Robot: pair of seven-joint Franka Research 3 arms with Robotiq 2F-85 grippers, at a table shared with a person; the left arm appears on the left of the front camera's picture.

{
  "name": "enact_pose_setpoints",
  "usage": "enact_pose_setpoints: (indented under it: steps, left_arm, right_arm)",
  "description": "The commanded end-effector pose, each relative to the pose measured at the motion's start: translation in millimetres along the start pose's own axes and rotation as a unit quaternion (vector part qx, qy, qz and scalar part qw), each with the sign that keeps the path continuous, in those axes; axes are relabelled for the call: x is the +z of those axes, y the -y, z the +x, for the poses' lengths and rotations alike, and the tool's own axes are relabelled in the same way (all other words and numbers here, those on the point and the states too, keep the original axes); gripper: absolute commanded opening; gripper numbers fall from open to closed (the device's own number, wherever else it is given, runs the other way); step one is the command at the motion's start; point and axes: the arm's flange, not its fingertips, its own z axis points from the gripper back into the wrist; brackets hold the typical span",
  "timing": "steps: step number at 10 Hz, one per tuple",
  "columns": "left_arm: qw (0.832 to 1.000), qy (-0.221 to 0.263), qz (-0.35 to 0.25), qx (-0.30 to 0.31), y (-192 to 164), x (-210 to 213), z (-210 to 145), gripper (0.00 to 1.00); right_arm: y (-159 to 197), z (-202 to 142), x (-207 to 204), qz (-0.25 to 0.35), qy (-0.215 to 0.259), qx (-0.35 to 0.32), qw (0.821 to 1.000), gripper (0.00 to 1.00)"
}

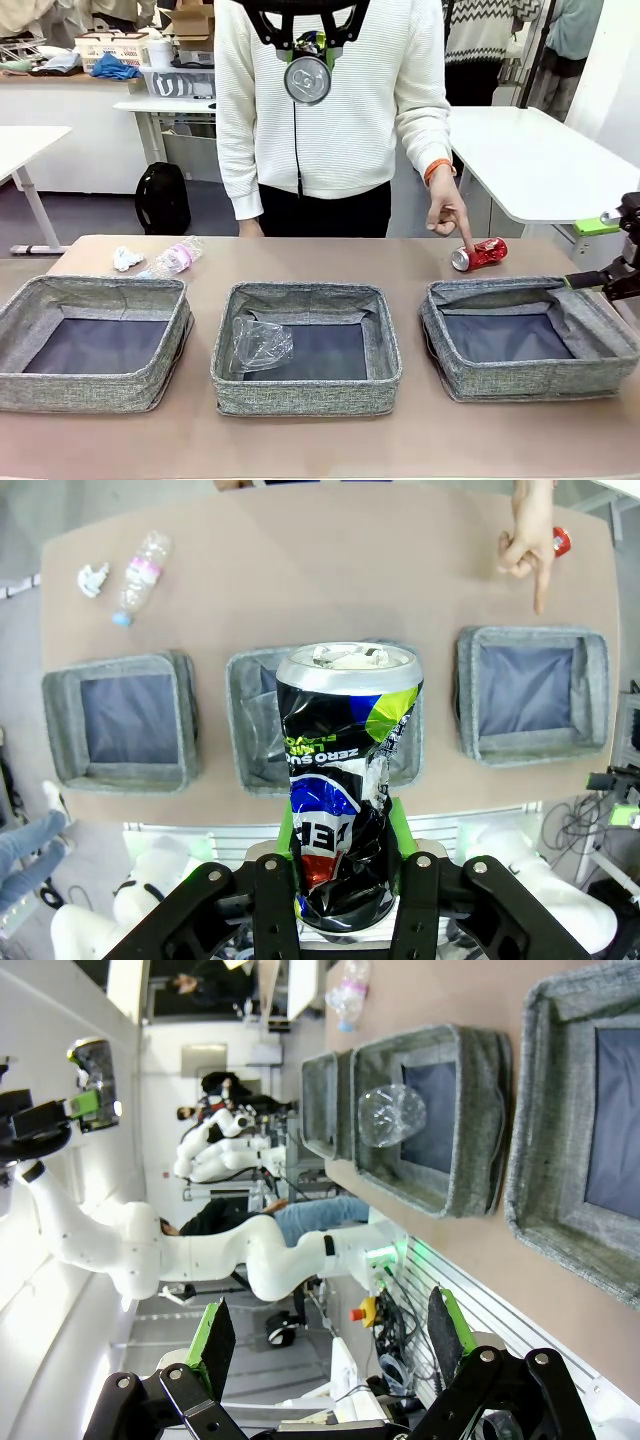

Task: Sort the waste into the appropriate baskets.
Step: Place the picked waste into the Fabric basket indicated by the person.

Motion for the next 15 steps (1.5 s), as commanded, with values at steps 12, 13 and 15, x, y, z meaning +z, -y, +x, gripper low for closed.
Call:
enact_pose_setpoints:
  steps: [12,13,15]
  left_arm:
    - [0.969,-0.016,-0.195,-0.154,124,-206,-114,0.38]
    - [0.964,-0.014,-0.212,-0.163,150,-214,-106,0.38]
    - [0.967,-0.001,-0.197,-0.161,195,-237,-91,0.38]
  right_arm:
    - [11,-129,170,-0.022,0.15,-0.029,0.988,1.0]
    - [11,-129,170,-0.022,0.15,-0.029,0.988,1.0]
    - [11,-129,170,-0.022,0.15,-0.029,0.988,1.0]
